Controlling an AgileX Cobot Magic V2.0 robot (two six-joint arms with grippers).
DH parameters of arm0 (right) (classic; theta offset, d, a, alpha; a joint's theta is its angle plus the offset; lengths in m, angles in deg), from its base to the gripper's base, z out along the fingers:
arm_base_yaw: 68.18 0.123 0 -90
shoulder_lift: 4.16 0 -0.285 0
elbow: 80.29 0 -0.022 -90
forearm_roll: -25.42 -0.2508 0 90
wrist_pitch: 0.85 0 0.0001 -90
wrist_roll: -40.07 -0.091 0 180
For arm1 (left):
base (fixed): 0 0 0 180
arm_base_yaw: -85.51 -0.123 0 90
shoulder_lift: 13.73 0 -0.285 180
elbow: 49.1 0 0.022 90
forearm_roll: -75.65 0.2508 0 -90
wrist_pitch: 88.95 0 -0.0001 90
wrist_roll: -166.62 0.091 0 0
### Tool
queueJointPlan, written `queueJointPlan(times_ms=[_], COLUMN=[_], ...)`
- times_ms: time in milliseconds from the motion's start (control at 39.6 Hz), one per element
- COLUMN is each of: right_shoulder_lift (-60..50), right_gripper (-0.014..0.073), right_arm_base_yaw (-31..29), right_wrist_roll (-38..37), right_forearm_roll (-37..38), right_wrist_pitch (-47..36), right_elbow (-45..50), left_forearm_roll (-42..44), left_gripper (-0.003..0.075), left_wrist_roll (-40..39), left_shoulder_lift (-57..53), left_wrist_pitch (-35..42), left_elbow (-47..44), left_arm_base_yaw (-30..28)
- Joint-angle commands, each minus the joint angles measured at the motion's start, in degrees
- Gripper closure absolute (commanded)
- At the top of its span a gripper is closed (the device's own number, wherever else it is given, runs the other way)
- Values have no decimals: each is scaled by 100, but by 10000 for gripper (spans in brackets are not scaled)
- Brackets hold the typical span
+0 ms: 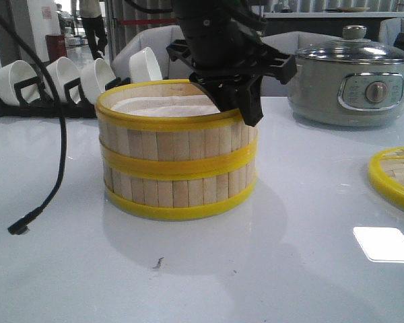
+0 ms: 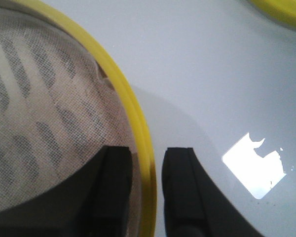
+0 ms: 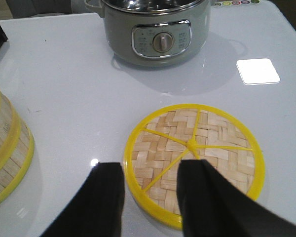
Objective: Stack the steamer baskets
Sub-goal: 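Adjust the stacked basket so it seats flush on the lower one, then open the left gripper and raise it away from the stack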
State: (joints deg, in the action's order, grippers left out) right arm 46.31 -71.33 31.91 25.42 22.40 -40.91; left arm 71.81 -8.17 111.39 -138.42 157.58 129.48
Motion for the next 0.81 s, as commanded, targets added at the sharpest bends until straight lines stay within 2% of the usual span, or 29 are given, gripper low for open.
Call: queueJointPlan(times_ms=[0, 278, 530, 707, 782], right_shoulder_lift=[10, 10, 10, 10, 10], right_gripper=[221, 221, 221, 221, 221], right_arm_base_yaw=[-29, -29, -29, -29, -29], right_wrist_roll=[64, 64, 64, 64, 64], right_forearm_roll=[40, 40, 40, 40, 40], right_wrist_pitch=[-436, -436, -436, -425, -425], right_elbow=[-165, -165, -165, -165, -165], left_forearm_roll=[-24, -24, -24, -24, -13], left_gripper=[374, 347, 193, 194, 240], left_wrist_roll=[-11, -11, -33, -33, -33], left_shoulder_lift=[-382, -382, -382, -382, -382], left_wrist_pitch=[298, 409, 416, 405, 295], left_elbow=[202, 215, 581, 870, 956], left_arm_base_yaw=[49, 49, 49, 49, 49])
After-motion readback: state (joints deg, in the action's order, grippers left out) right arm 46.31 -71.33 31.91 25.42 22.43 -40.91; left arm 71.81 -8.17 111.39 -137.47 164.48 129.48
